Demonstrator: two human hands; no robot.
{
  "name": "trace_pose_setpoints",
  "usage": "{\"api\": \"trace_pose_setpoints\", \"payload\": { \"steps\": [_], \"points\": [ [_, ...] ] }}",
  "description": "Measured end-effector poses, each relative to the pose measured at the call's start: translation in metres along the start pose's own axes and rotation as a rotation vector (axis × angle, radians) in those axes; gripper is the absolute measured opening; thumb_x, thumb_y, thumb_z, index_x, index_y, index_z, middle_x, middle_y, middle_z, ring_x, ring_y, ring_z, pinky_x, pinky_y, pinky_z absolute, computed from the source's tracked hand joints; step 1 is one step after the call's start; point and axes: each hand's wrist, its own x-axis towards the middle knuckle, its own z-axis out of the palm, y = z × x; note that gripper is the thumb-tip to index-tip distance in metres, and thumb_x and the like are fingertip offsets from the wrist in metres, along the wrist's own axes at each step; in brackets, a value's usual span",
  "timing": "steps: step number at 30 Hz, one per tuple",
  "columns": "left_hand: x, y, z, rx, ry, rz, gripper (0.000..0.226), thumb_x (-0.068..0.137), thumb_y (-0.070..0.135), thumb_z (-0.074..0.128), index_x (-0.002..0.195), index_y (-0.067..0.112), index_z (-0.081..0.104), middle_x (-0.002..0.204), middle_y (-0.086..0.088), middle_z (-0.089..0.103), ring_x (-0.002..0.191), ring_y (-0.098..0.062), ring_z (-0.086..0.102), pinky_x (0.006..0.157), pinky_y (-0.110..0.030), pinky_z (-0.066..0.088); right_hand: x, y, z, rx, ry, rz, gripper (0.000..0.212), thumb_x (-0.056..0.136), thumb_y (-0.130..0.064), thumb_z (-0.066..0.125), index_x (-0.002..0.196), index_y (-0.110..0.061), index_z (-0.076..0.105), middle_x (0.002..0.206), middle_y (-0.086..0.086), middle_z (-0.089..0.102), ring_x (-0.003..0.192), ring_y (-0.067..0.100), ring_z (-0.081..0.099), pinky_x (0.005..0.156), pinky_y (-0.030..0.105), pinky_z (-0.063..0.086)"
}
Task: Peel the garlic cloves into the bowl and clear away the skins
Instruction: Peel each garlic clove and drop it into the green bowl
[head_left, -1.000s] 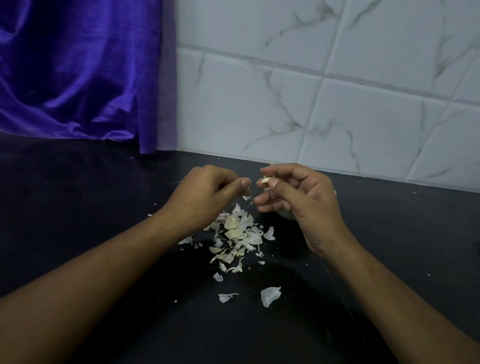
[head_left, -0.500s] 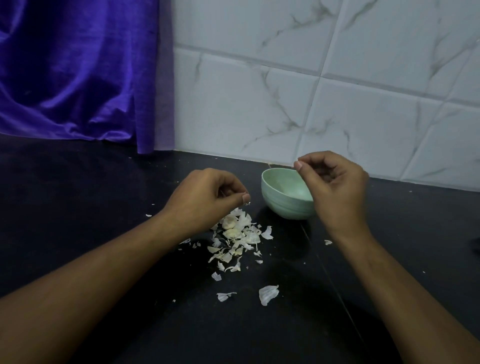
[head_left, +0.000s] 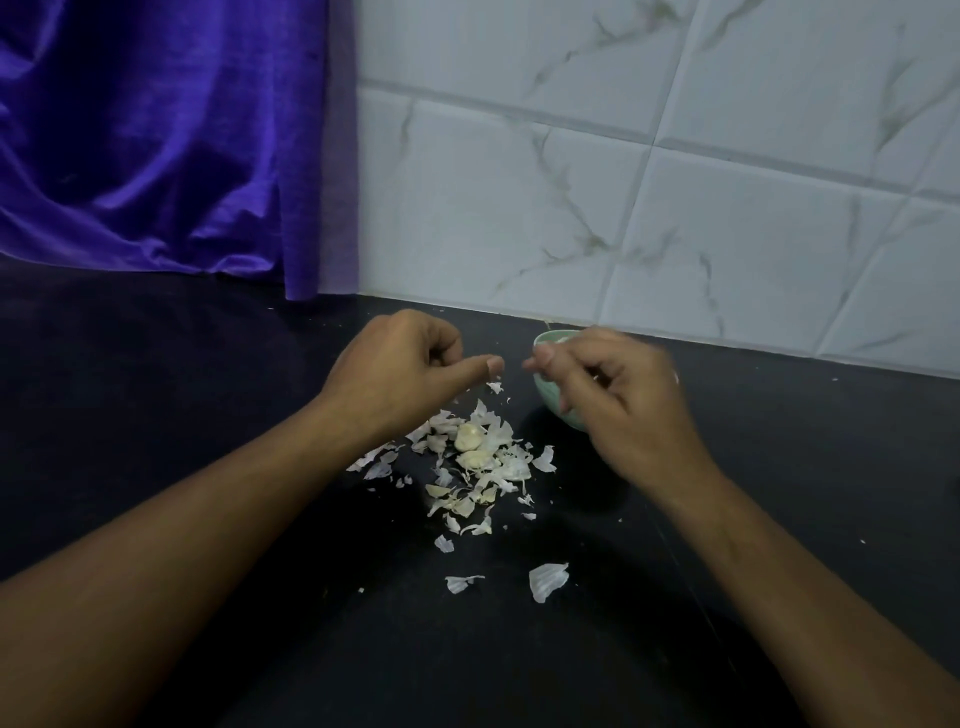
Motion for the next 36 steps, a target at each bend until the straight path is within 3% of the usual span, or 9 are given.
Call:
{"api": "trace_pose_setpoints", "payload": {
  "steps": [5,7,11,15,21,24,28,31,36],
  "points": [
    [0.003,-0.003,-0.001,0.109,-0.104,0.064,0.017,0.100,0.041,0.064,0.103,0.036,0.080,0.068,0.016,0.071,0.067,-0.002,0.064,0.070,-0.035,0.055,-0.009,0.010,0.020,-0.059,-0.337,0.034,0.023,0.098,-0.024,0.071,0.121,-0.026,0.073,0.087,-0.013,0.067,0.062,0.006,0.061,0.062,0.017,0.045],
    [0.003,-0.004,-0.002,0.158,-0.114,0.035,0.013,0.092,0.047,0.072,0.092,0.037,0.080,0.057,0.026,0.061,0.058,0.002,0.056,0.063,-0.030,0.046,-0.011,0.013,0.024,-0.095,-0.402,0.073,0.023,0.091,-0.034,0.079,0.113,-0.029,0.073,0.087,-0.011,0.067,0.059,0.006,0.058,0.059,0.020,0.044],
    [0.003,-0.006,-0.003,0.201,-0.161,0.000,0.041,0.087,0.062,0.071,0.062,0.029,0.070,0.052,0.009,0.059,0.051,-0.008,0.053,0.056,-0.030,0.044,-0.015,0.017,0.034,-0.071,-0.474,0.172,0.038,0.074,-0.058,0.084,0.095,-0.031,0.069,0.081,-0.008,0.065,0.065,0.007,0.061,0.059,0.036,0.051],
    [0.002,-0.007,-0.001,0.233,-0.230,0.012,0.017,0.092,0.046,0.072,0.084,0.031,0.073,0.066,0.014,0.064,0.064,-0.001,0.058,0.065,-0.029,0.045,-0.014,0.017,0.037,-0.141,-0.473,0.162,0.020,0.081,-0.046,0.083,0.091,-0.031,0.074,0.082,-0.010,0.065,0.066,0.004,0.060,0.063,0.033,0.051],
    [0.000,-0.008,0.001,0.236,-0.289,0.050,0.009,0.092,0.039,0.071,0.090,0.031,0.075,0.079,0.012,0.071,0.075,-0.007,0.064,0.077,-0.039,0.057,-0.014,0.011,0.035,-0.171,-0.477,0.147,0.015,0.086,-0.035,0.082,0.088,-0.027,0.069,0.089,-0.011,0.060,0.071,-0.001,0.057,0.065,0.024,0.044],
    [0.000,-0.005,0.001,0.185,-0.286,0.080,0.008,0.092,0.035,0.072,0.088,0.029,0.076,0.076,0.009,0.070,0.070,-0.007,0.063,0.073,-0.037,0.056,-0.014,0.010,0.031,-0.140,-0.445,0.185,0.016,0.090,-0.032,0.079,0.088,-0.024,0.065,0.070,-0.009,0.062,0.060,-0.001,0.058,0.058,0.019,0.038],
    [0.000,-0.001,0.001,0.088,-0.289,0.063,0.016,0.095,0.034,0.072,0.084,0.023,0.075,0.062,0.008,0.064,0.054,-0.001,0.053,0.059,-0.026,0.046,-0.016,0.011,0.033,0.041,-0.350,0.233,0.013,0.092,-0.019,0.077,0.090,-0.019,0.065,0.065,0.002,0.068,0.049,0.007,0.057,0.051,0.025,0.042],
    [-0.003,0.003,0.001,-0.167,-0.332,-0.045,0.024,0.097,0.039,0.070,0.089,0.017,0.074,0.068,0.004,0.071,0.058,-0.007,0.065,0.054,-0.025,0.053,-0.011,0.010,0.031,0.342,-0.212,0.339,0.008,0.093,-0.003,0.074,0.097,-0.009,0.068,0.073,0.005,0.069,0.056,0.019,0.064,0.046,0.026,0.050],
    [-0.005,0.004,0.009,-0.397,-0.316,-0.154,0.024,0.086,0.030,0.084,0.093,0.009,0.073,0.074,-0.005,0.072,0.063,-0.015,0.070,0.055,-0.027,0.056,-0.011,0.007,0.031,0.596,-0.147,0.468,0.016,0.091,0.003,0.073,0.107,0.003,0.071,0.080,0.016,0.075,0.067,0.021,0.072,0.058,0.030,0.061]
  ]
}}
